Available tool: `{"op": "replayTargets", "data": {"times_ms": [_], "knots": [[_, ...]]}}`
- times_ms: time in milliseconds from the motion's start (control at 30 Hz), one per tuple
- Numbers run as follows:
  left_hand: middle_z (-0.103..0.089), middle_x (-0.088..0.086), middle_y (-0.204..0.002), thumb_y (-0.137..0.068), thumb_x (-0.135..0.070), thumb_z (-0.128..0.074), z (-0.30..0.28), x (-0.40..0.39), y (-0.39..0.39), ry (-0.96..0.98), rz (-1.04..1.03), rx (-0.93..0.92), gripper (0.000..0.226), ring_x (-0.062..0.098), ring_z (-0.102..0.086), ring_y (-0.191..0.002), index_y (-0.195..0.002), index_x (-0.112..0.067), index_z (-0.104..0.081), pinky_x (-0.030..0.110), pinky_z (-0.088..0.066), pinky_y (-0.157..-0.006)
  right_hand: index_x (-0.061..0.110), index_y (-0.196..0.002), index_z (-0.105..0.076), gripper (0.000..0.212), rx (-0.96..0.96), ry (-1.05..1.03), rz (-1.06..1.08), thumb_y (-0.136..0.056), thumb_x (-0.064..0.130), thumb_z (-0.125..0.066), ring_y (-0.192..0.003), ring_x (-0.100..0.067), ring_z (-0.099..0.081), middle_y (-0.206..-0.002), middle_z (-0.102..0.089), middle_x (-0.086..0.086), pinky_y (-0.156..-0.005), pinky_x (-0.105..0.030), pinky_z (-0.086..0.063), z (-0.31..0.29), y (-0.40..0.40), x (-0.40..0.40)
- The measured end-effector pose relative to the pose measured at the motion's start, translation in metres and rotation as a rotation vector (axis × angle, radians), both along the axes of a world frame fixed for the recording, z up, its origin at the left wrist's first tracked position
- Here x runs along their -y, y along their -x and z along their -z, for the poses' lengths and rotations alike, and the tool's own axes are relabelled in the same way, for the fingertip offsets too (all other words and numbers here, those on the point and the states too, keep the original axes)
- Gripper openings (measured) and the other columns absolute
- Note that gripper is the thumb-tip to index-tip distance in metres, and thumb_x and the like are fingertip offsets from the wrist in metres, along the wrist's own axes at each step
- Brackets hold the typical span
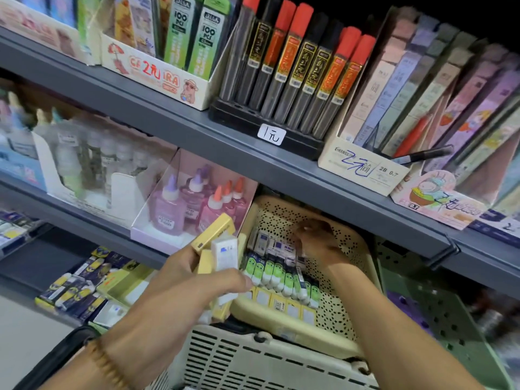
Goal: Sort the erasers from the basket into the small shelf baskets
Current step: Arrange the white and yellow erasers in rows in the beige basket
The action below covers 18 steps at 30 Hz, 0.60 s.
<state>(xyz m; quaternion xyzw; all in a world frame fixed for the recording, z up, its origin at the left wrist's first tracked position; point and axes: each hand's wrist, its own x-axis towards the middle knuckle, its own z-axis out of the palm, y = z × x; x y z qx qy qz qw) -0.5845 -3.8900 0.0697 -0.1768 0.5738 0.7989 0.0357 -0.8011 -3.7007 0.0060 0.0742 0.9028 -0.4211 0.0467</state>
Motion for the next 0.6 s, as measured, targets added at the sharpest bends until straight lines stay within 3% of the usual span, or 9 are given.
{"op": "replayTargets", "data": {"times_ms": [67, 133, 200, 267, 333, 433, 533, 600], "knots": [[-0.075, 0.004, -0.09, -0.031, -0.027, -0.082, 0.0, 0.001, -0.002, -0.019, 0.031, -0.019, 0.057, 0.027, -0.069, -0.095, -0.088, -0.028, -0.071, 0.049, -0.049, -0.091, 0.016, -0.09, -0.065, 0.004, 0.011, -0.005, -0.08, -0.093, 0.014, -0.063, -0.07, -0.015, -0.068, -0.088, -0.071, -0.007, -0.07, -0.034, -0.061, -0.001, -0.006, -0.006], [-0.076, 0.003, -0.09, -0.028, -0.034, -0.082, 0.001, 0.001, -0.002, -0.024, 0.041, -0.03, 0.057, 0.026, -0.07, -0.093, -0.084, -0.037, -0.071, 0.049, -0.05, -0.09, 0.016, -0.095, -0.063, 0.007, -0.007, -0.103, -0.178, -0.095, 0.022, -0.062, -0.082, -0.019, -0.068, -0.096, -0.07, -0.007, -0.081, -0.037, -0.059, -0.002, -0.009, -0.011], [-0.076, 0.002, -0.092, -0.029, -0.035, -0.083, 0.001, 0.001, -0.002, -0.022, 0.05, -0.03, 0.058, 0.023, -0.07, -0.092, -0.085, -0.039, -0.07, 0.051, -0.048, -0.094, 0.018, -0.103, -0.059, 0.016, -0.036, -0.22, -0.251, -0.097, 0.032, -0.057, -0.082, -0.014, -0.064, -0.096, -0.067, -0.001, -0.08, -0.024, -0.053, -0.003, -0.011, -0.016], [-0.076, 0.001, -0.093, -0.03, -0.035, -0.084, 0.004, 0.002, -0.001, -0.021, 0.058, -0.031, 0.059, 0.021, -0.071, -0.092, -0.087, -0.037, -0.07, 0.051, -0.047, -0.096, 0.022, -0.11, -0.056, 0.011, -0.064, -0.247, -0.253, -0.1, 0.023, -0.052, -0.076, 0.0, -0.058, -0.096, -0.064, 0.005, -0.058, -0.004, -0.042, -0.006, -0.015, -0.021], [-0.076, 0.002, -0.094, -0.03, -0.035, -0.084, 0.005, 0.003, -0.001, -0.014, 0.06, -0.027, 0.059, 0.023, -0.07, -0.095, -0.088, -0.035, -0.071, 0.052, -0.045, -0.098, 0.024, -0.115, -0.057, 0.024, -0.038, -0.299, -0.265, -0.096, 0.011, -0.053, -0.082, 0.001, -0.06, -0.104, -0.063, 0.007, -0.055, -0.001, -0.04, -0.007, -0.02, -0.025], [-0.075, 0.004, -0.093, -0.032, -0.032, -0.083, 0.005, 0.002, -0.002, -0.007, 0.048, -0.019, 0.059, 0.025, -0.068, -0.097, -0.09, -0.032, -0.071, 0.052, -0.045, -0.099, 0.027, -0.118, -0.058, 0.03, 0.023, -0.322, -0.307, -0.09, 0.016, -0.061, -0.081, -0.008, -0.07, -0.1, -0.066, 0.006, -0.073, -0.018, -0.053, -0.005, -0.028, -0.027], [-0.075, 0.005, -0.092, -0.042, -0.022, -0.083, 0.004, 0.001, -0.003, 0.013, 0.036, -0.018, 0.058, 0.027, -0.067, -0.097, -0.097, -0.026, -0.069, 0.05, -0.045, -0.098, 0.028, -0.121, -0.061, 0.028, -0.033, -0.435, -0.403, -0.093, 0.036, -0.062, -0.082, -0.011, -0.071, -0.093, -0.06, 0.016, -0.082, -0.021, -0.05, -0.007, -0.027, -0.02], [-0.073, 0.012, -0.099, -0.055, -0.01, -0.084, 0.004, -0.001, 0.0, 0.011, 0.007, -0.018, 0.058, 0.031, -0.064, -0.103, -0.109, -0.018, -0.066, 0.048, -0.045, -0.096, 0.024, -0.101, -0.069, 0.019, -0.064, -0.535, -0.47, -0.091, 0.039, -0.065, -0.09, -0.015, -0.066, -0.099, -0.062, 0.013, -0.082, -0.024, -0.048, -0.007, -0.024, -0.011]]}}
